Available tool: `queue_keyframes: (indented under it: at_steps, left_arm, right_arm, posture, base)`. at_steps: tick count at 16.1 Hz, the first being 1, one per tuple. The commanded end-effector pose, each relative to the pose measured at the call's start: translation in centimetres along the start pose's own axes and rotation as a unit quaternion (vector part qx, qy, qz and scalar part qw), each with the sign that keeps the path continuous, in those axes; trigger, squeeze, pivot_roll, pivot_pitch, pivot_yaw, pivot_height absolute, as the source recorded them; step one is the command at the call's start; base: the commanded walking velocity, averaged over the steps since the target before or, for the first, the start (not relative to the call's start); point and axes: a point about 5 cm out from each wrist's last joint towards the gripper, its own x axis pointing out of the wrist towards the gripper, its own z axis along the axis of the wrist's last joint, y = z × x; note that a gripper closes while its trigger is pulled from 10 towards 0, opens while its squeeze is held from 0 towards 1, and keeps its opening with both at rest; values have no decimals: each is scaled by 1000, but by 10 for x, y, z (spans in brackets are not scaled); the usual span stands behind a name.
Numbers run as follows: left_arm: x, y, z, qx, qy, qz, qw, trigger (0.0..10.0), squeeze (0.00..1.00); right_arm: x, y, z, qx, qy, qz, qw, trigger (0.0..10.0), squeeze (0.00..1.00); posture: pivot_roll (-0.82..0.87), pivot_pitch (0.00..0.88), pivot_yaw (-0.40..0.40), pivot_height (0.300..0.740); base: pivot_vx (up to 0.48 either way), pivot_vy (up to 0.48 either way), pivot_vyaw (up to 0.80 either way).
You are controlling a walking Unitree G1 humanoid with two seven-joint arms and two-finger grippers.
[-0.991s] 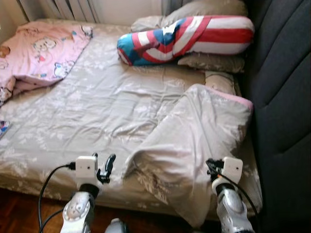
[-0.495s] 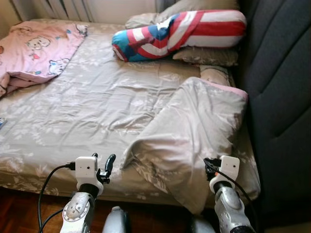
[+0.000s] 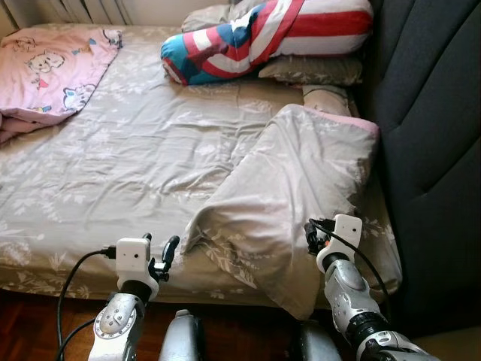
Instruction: Clean up the room
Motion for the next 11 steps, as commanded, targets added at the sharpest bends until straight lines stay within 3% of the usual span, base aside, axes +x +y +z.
queue_keyframes:
  at_steps: [1, 4, 5, 6, 11]
  left_arm:
    - [-4, 5, 1, 0, 5, 0, 1000, 10000, 0]
    - [-9, 9, 2, 12, 12, -9, 1000, 10000, 0]
    - [-10, 10, 5, 14, 12, -11, 1000, 10000, 0]
    - [-11, 10, 7, 15, 12, -13, 1000, 10000, 0]
    - [-19, 9, 13, 18, 16, -24, 999, 10000, 0]
  right_arm:
    - [0, -1, -4, 12, 18, -14, 1000, 10000, 1000]
    - [4, -5, 1, 41, 29, -56, 997, 10000, 1000]
    - [5, -5, 1, 49, 35, -62, 996, 10000, 294]
    - [5, -7, 0, 58, 43, -68, 995, 10000, 0]
    - [4, -25, 1, 62, 47, -116, 990, 10000, 0]
  posture:
    - [68, 232, 48, 650]
    - [83, 239, 75, 650]
    - [86, 245, 80, 650]
    - [98, 255, 87, 650]
    - [112, 293, 104, 650]
  base:
    - [0, 0, 0]
    - [0, 0, 0]
    - [0, 0, 0]
    - [0, 0, 0]
    - [0, 0, 0]
